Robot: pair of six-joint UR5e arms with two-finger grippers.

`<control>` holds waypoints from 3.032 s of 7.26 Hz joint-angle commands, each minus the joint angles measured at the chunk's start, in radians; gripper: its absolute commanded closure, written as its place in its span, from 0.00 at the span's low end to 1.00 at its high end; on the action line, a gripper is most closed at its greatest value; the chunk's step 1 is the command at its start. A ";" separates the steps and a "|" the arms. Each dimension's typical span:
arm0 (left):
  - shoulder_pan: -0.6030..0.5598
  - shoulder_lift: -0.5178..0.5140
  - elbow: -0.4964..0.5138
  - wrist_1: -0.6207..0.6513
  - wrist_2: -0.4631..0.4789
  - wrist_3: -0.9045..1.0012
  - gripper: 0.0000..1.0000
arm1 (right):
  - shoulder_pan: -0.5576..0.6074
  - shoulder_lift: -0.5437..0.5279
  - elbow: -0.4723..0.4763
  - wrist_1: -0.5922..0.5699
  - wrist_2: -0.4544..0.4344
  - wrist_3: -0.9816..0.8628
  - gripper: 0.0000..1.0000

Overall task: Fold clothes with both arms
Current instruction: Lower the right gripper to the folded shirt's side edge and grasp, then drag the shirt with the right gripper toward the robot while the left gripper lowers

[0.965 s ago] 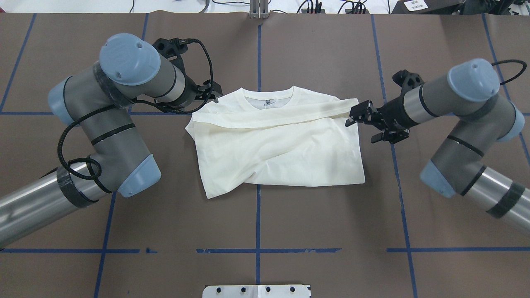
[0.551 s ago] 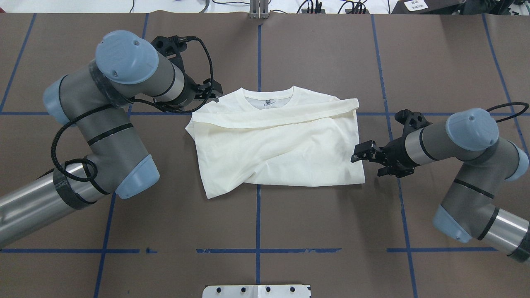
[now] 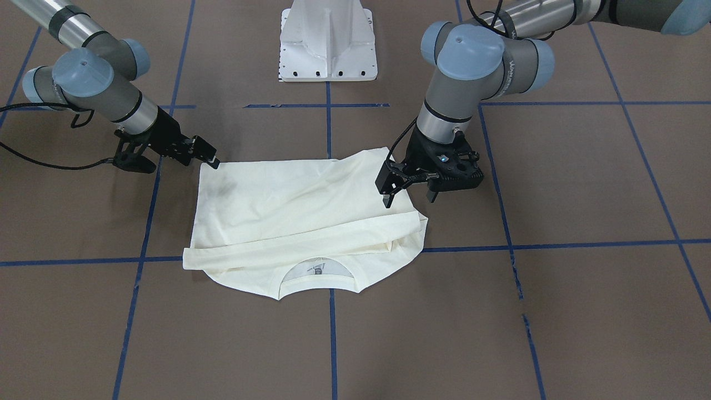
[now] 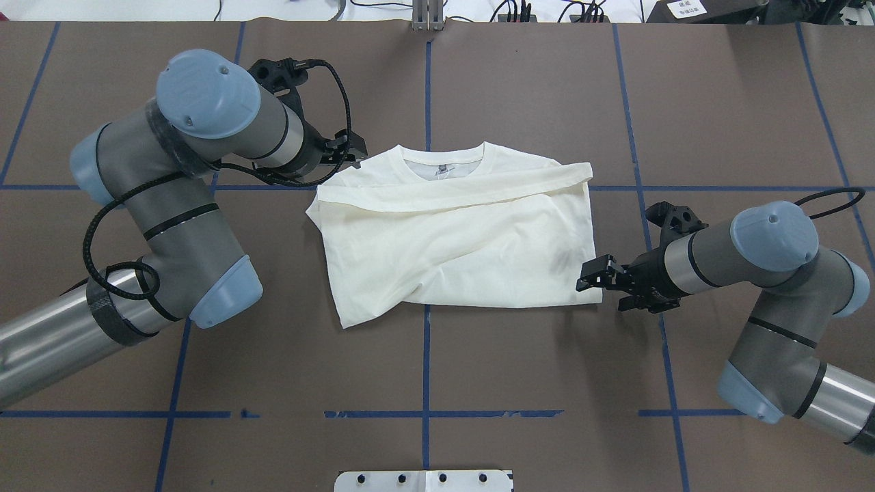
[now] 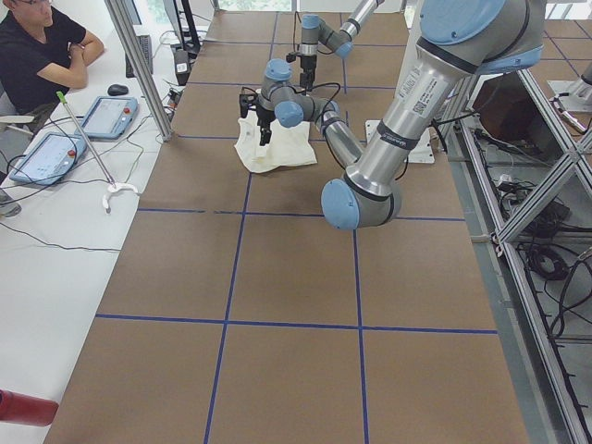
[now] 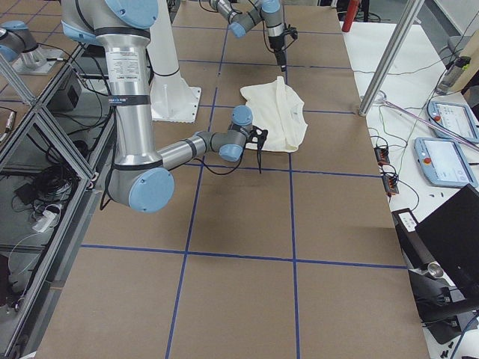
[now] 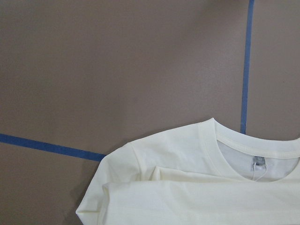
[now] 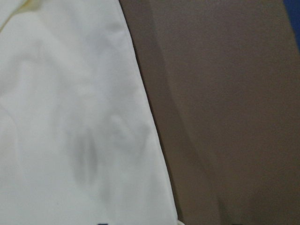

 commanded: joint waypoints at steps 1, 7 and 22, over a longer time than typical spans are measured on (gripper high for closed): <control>0.000 0.001 0.000 0.000 0.000 0.000 0.01 | -0.005 0.008 -0.001 -0.020 0.002 -0.001 0.37; 0.000 0.004 0.001 -0.002 0.000 -0.003 0.02 | 0.018 0.007 0.005 -0.017 0.015 -0.003 1.00; 0.309 0.074 -0.121 -0.008 0.007 -0.508 0.07 | -0.106 -0.315 0.428 -0.002 0.017 0.002 0.00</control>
